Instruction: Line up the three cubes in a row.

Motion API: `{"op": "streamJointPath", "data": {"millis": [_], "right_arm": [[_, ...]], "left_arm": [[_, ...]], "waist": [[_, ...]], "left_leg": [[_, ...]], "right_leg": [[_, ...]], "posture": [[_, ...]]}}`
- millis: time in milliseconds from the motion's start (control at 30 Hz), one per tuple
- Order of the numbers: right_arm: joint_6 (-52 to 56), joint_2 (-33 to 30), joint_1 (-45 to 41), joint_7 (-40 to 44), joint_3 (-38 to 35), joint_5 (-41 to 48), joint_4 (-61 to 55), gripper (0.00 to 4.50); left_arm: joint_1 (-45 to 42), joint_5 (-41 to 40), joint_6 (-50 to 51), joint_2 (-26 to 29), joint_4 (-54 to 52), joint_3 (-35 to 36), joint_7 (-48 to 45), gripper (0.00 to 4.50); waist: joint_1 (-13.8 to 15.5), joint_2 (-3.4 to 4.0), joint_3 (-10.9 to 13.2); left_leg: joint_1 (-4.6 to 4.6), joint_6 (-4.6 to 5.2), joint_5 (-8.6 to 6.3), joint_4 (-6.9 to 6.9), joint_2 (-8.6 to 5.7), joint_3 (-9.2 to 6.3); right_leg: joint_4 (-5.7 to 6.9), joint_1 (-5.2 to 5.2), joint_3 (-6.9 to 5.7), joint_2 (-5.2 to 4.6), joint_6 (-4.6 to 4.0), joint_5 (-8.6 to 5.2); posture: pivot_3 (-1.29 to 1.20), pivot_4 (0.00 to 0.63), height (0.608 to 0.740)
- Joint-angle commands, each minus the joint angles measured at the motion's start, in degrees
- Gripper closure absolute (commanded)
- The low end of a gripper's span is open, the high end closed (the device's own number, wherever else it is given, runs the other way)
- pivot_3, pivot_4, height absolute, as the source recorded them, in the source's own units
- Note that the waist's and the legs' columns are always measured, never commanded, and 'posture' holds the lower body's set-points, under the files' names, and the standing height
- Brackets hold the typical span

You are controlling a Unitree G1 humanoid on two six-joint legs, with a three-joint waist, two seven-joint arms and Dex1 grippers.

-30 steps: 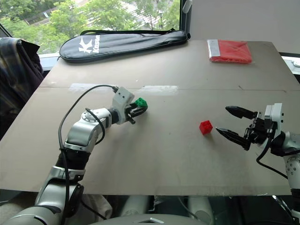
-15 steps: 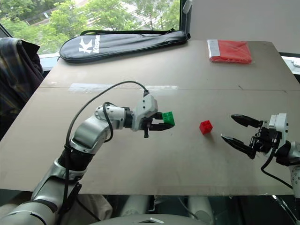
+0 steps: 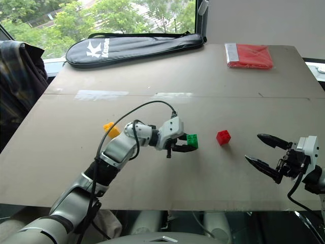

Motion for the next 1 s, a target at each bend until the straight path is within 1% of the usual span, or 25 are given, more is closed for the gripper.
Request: {"op": "streamJointPath", "data": {"millis": [33,300,733,800,833,867,900,933,967,1000], "right_arm": [[-1.2,0.3,1.1,-0.5,-2.2,0.6,-2.8,0.00],[-1.0,0.7,1.8,-2.0,-1.8,0.6,-4.6,0.00],[-1.1,0.4,1.2,-2.0,-1.5,0.5,-4.0,0.00],[-1.2,0.4,1.2,-1.8,-1.6,0.4,-3.7,0.00],[-1.3,0.4,1.2,-1.7,-1.6,0.4,-3.6,0.00],[-1.3,0.3,1.2,-1.6,-1.6,0.4,-3.5,0.00],[-1.4,0.3,1.2,-1.5,-1.6,0.3,-3.4,0.00],[-1.5,0.4,1.1,-1.4,-1.6,0.3,-3.3,0.00],[-1.5,0.4,1.1,-1.3,-1.6,0.3,-3.2,0.00],[-1.6,0.4,1.0,-1.2,-1.6,0.2,-3.0,0.00]], "left_arm": [[-1.7,1.1,-2.2,-1.4,1.2,-0.5,-1.2,3.22],[-4.4,3.9,-4.8,-3.6,7.5,-1.1,-1.7,3.22],[-5.4,5.1,-6.0,-5.7,11.2,-0.7,-2.3,3.22],[-5.5,5.1,-6.3,-6.0,11.5,-0.3,-1.7,2.18],[-5.6,5.2,-6.4,-6.1,11.8,-0.2,-1.5,1.96],[-5.7,5.4,-6.6,-6.1,12.0,-0.1,-1.4,1.57],[-5.7,5.6,-6.9,-6.1,12.2,-0.1,-1.3,1.05],[-5.8,5.8,-7.2,-6.2,12.3,0.1,-0.9,0.74],[-5.8,6.0,-7.4,-6.2,12.4,0.2,-0.6,0.28],[-5.9,6.1,-7.5,-6.2,12.5,0.3,-0.4,0.05]], "waist": [[0.0,0.00,0.0],[-0.1,0.00,0.0],[0.0,0.00,0.0],[0.0,0.00,0.0],[0.0,0.00,0.0],[0.0,0.00,0.0],[0.0,0.00,0.0],[0.0,0.00,0.0],[0.0,0.00,0.0],[0.0,0.00,0.0]], "left_leg": [[-0.01,0.00,0.00,0.01,0.00,-0.01],[-0.01,0.01,-0.01,0.08,0.00,-0.05],[-0.03,0.01,-0.01,0.09,0.00,-0.05],[-0.03,0.01,-0.01,0.09,0.00,-0.06],[-0.03,0.01,-0.01,0.09,0.00,-0.05],[-0.03,0.01,-0.01,0.09,0.00,-0.06],[-0.03,0.01,-0.01,0.10,0.00,-0.05],[-0.03,0.01,-0.01,0.10,0.00,-0.05],[-0.03,0.01,-0.01,0.10,0.00,-0.05],[-0.02,0.01,-0.01,0.10,0.00,-0.06]], "right_leg": [[0.00,0.00,0.00,0.00,0.01,0.00],[0.08,0.00,-0.02,0.01,0.00,-0.01],[0.08,0.00,-0.02,0.01,-0.01,-0.01],[0.08,0.00,-0.01,0.01,0.00,-0.01],[0.08,0.00,-0.02,0.01,-0.01,-0.01],[0.08,0.00,-0.02,0.01,-0.01,-0.01],[0.08,0.00,-0.02,0.01,0.00,-0.01],[0.08,0.00,-0.01,0.01,-0.01,-0.01],[0.09,0.00,-0.01,0.01,-0.01,-0.01],[0.09,0.00,-0.01,0.01,-0.01,-0.01]], "posture": [[0.00,0.150,0.708],[0.00,0.150,0.708],[0.00,0.150,0.708],[0.00,0.150,0.708],[0.00,0.150,0.708],[0.00,0.150,0.708],[0.00,0.150,0.708],[0.00,0.150,0.708],[0.00,0.150,0.708],[0.00,0.150,0.708]]}}
